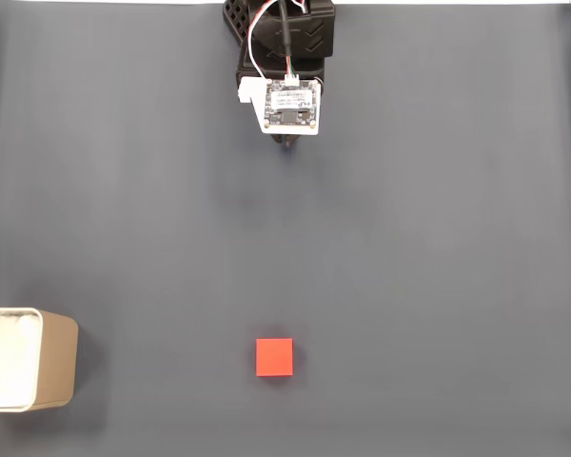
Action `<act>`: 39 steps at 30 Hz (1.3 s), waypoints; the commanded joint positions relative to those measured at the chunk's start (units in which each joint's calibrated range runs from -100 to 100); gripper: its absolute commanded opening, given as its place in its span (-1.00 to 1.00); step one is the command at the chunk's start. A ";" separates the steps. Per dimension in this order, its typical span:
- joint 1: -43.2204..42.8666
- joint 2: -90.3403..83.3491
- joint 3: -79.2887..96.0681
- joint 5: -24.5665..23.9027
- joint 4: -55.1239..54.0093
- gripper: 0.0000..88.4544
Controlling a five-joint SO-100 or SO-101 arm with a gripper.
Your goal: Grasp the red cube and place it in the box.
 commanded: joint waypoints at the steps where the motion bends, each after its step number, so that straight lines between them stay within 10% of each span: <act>1: 2.01 0.00 0.45 3.08 1.92 -1.00; 39: 1.80 0.00 0.45 2.44 -4.07 -1.00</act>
